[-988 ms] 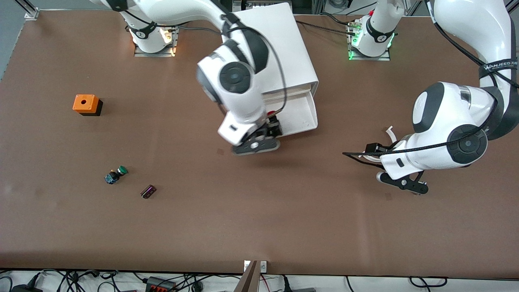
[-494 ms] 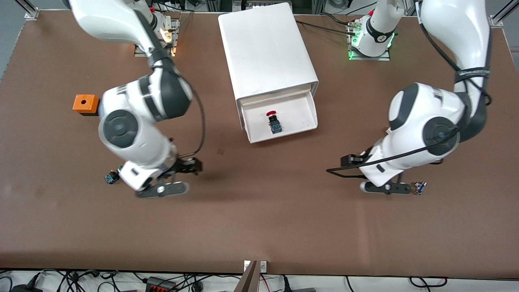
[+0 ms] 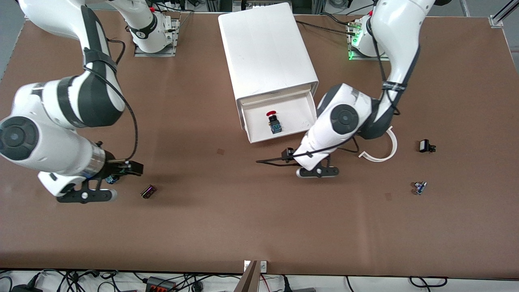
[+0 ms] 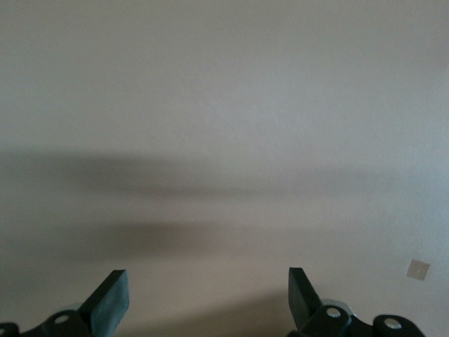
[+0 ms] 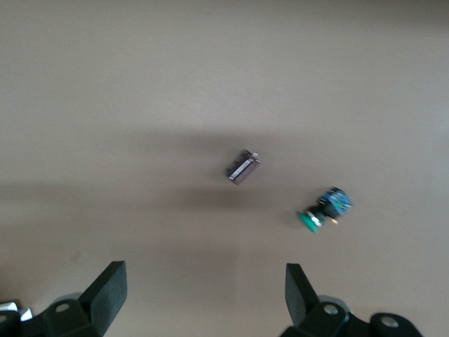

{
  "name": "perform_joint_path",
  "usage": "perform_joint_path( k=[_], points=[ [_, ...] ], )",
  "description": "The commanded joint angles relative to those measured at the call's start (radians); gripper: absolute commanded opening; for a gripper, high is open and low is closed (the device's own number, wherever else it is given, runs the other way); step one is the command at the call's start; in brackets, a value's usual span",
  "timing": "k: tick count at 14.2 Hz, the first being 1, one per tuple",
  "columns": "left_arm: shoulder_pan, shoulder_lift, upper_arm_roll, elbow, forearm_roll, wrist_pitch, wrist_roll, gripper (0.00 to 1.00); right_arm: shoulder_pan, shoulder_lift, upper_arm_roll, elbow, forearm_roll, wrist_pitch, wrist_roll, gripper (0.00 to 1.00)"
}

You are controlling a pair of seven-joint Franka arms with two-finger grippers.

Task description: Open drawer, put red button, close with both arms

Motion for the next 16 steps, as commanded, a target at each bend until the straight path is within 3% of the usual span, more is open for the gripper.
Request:
perform_joint_path(
  k=[1, 5, 8, 16],
  points=[
    [-0.023, -0.030, 0.003, -0.059, 0.003, 0.006, -0.042, 1.00, -0.037, -0.053, 0.009, -0.014, -0.014, -0.056, -0.017, 1.00],
    [-0.029, -0.046, -0.064, -0.062, -0.003, -0.203, -0.150, 1.00, -0.118, -0.131, 0.009, -0.062, 0.001, -0.094, -0.080, 1.00],
    [-0.030, -0.038, -0.113, -0.076, -0.013, -0.227, -0.162, 1.00, -0.197, -0.270, 0.021, -0.230, 0.033, -0.042, -0.137, 1.00],
    [-0.033, -0.037, -0.155, -0.074, -0.015, -0.337, -0.174, 1.00, -0.226, -0.416, 0.021, -0.393, 0.010, -0.030, -0.180, 1.00]
  ],
)
